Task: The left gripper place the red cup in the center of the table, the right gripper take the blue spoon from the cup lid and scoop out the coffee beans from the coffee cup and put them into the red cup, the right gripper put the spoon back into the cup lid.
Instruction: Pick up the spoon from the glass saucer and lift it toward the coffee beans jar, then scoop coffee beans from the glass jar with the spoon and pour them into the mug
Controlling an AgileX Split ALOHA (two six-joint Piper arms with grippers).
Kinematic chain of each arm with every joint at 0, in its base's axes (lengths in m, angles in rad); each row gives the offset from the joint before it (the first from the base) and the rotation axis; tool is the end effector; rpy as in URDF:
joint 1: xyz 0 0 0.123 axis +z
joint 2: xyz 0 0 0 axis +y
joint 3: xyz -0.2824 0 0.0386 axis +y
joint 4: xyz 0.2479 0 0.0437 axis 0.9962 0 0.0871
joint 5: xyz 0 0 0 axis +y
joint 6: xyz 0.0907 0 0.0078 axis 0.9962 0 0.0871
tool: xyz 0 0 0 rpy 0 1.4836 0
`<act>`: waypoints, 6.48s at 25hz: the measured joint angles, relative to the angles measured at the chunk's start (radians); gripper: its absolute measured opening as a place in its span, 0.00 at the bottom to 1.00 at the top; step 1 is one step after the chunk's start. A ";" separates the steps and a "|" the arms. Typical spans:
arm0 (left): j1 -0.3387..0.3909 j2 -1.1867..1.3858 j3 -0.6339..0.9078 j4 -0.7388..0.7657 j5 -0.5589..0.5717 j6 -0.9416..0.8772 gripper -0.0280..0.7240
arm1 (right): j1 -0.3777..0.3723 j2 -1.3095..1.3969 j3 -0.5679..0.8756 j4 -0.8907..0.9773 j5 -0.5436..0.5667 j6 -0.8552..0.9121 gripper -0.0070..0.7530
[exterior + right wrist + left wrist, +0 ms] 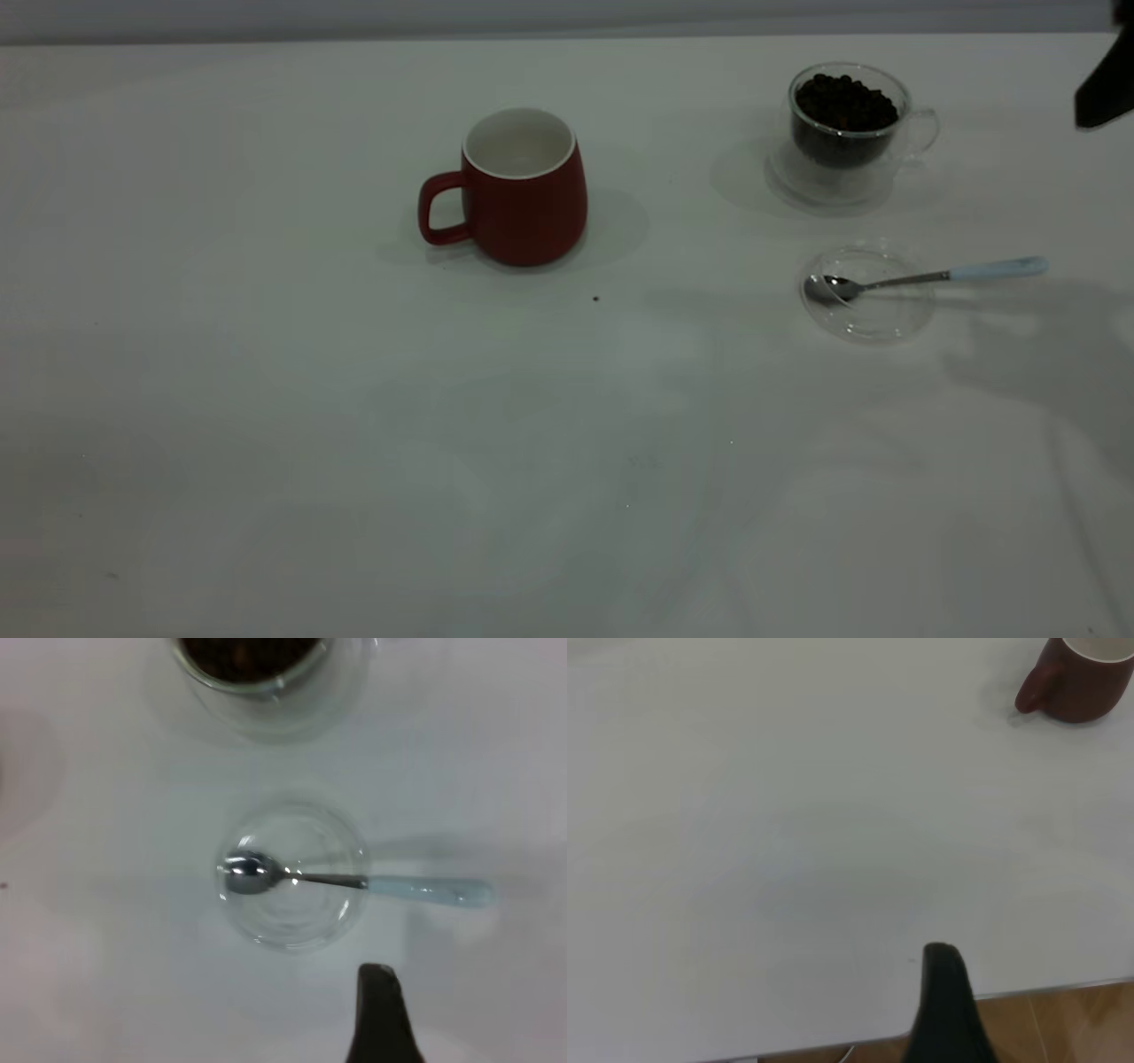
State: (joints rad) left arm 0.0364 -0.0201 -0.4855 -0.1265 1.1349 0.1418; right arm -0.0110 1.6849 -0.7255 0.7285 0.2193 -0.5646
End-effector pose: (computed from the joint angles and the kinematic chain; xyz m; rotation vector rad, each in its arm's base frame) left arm -0.0095 -0.0108 0.2677 0.1229 2.1026 -0.0462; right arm 0.2945 0.0100 0.1437 0.1605 2.6049 0.2397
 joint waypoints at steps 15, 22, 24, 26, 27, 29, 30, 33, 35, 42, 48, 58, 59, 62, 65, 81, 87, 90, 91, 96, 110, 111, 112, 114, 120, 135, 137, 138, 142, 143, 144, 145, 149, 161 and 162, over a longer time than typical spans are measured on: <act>0.000 0.000 0.000 0.000 0.000 -0.001 0.82 | -0.264 0.354 -0.141 0.337 0.231 -0.324 0.74; 0.000 0.000 0.000 0.000 0.000 -0.001 0.82 | -0.407 0.379 -0.142 0.714 0.444 -0.713 0.74; 0.000 0.000 0.000 0.000 0.000 -0.001 0.82 | -0.416 0.401 -0.142 0.733 0.452 -0.742 0.74; 0.000 0.000 0.000 0.000 0.000 -0.001 0.82 | -0.416 0.431 -0.142 0.742 0.460 -0.763 0.74; 0.000 0.000 0.000 0.000 0.000 -0.001 0.82 | -0.416 0.447 -0.142 0.750 0.463 -0.779 0.74; 0.000 0.000 0.000 0.000 0.000 -0.001 0.82 | -0.416 0.492 -0.144 0.766 0.464 -0.811 0.74; 0.000 0.000 0.000 0.000 0.000 -0.001 0.82 | -0.416 0.512 -0.144 0.777 0.464 -0.828 0.74; 0.000 0.000 0.000 0.000 0.000 -0.001 0.82 | -0.416 0.574 -0.148 0.818 0.464 -0.866 0.74; 0.000 0.000 0.000 0.000 0.000 -0.001 0.82 | -0.416 0.605 -0.156 0.843 0.470 -0.905 0.74; 0.000 0.000 0.000 0.000 0.000 -0.001 0.82 | -0.416 0.677 -0.220 0.868 0.517 -0.954 0.74; 0.000 0.000 0.000 0.000 0.000 0.001 0.82 | -0.416 0.704 -0.230 0.868 0.591 -0.972 0.74; 0.000 0.000 0.000 0.000 0.000 0.001 0.82 | -0.416 0.721 -0.232 0.891 0.603 -1.000 0.74; 0.000 0.000 0.000 0.000 0.000 0.001 0.82 | -0.416 0.730 -0.234 0.891 0.605 -1.000 0.74; 0.000 0.000 0.000 0.000 0.000 0.001 0.82 | -0.411 0.748 -0.240 0.900 0.613 -1.010 0.74; 0.000 0.000 0.000 0.000 0.000 0.001 0.82 | -0.400 0.748 -0.242 0.922 0.628 -1.033 0.74; 0.000 0.000 0.000 0.000 0.000 0.001 0.82 | -0.318 0.811 -0.266 0.930 0.651 -1.035 0.71; 0.000 0.000 0.000 0.000 0.000 0.000 0.82 | -0.318 0.811 -0.267 0.930 0.651 -1.035 0.67; 0.000 0.000 0.000 0.000 0.000 0.000 0.82 | -0.318 0.811 -0.270 0.930 0.651 -1.035 0.63; 0.000 0.000 0.000 0.000 0.000 -0.001 0.82 | -0.318 0.811 -0.271 0.930 0.651 -1.035 0.62; 0.000 0.000 0.000 0.000 0.000 -0.001 0.82 | -0.318 0.812 -0.271 0.928 0.653 -1.034 0.51; 0.000 0.000 0.000 0.000 0.000 -0.001 0.82 | -0.318 0.810 -0.271 0.899 0.720 -1.031 0.14; 0.000 0.000 0.000 0.000 0.000 -0.001 0.82 | -0.318 0.810 -0.271 0.892 0.721 -1.031 0.14; 0.000 0.000 0.000 0.000 0.000 -0.001 0.82 | -0.318 0.810 -0.271 0.886 0.722 -1.031 0.14; 0.000 0.000 0.000 0.000 0.000 -0.001 0.82 | -0.318 0.809 -0.271 0.873 0.728 -1.026 0.14; 0.000 0.000 0.000 0.000 0.000 -0.001 0.82 | -0.318 0.752 -0.271 0.781 0.731 -0.962 0.14; 0.000 0.000 0.000 0.000 0.000 0.002 0.82 | -0.337 0.508 -0.465 0.805 0.652 -0.756 0.14; 0.000 0.000 0.000 0.000 0.000 0.002 0.82 | -0.325 0.529 -0.528 0.789 0.627 -0.712 0.14; 0.000 0.000 0.000 0.000 0.000 0.002 0.82 | -0.317 0.542 -0.561 0.775 0.618 -0.684 0.14; 0.000 0.000 0.000 0.000 0.000 0.002 0.82 | -0.286 0.580 -0.645 0.690 0.580 -0.581 0.14; 0.000 0.000 0.000 0.000 0.000 0.002 0.82 | -0.279 0.584 -0.655 0.665 0.574 -0.570 0.14; 0.000 0.000 0.000 0.000 0.000 0.002 0.82 | -0.273 0.585 -0.662 0.641 0.572 -0.561 0.14; 0.000 0.000 0.000 0.000 0.000 0.002 0.82 | -0.264 0.585 -0.665 0.626 0.570 -0.553 0.14; 0.000 0.000 0.000 0.000 0.000 0.002 0.82 | -0.236 0.585 -0.670 0.591 0.553 -0.538 0.14; 0.000 0.000 0.000 0.000 0.000 0.002 0.82 | -0.217 0.606 -0.672 0.585 0.504 -0.536 0.14; 0.000 0.000 0.000 0.000 0.000 0.002 0.82 | -0.215 0.611 -0.672 0.585 0.504 -0.536 0.14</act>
State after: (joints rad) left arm 0.0364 -0.0201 -0.4855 -0.1265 1.1349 0.1436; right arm -0.2262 2.2961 -1.3970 1.3135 0.7235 -1.1005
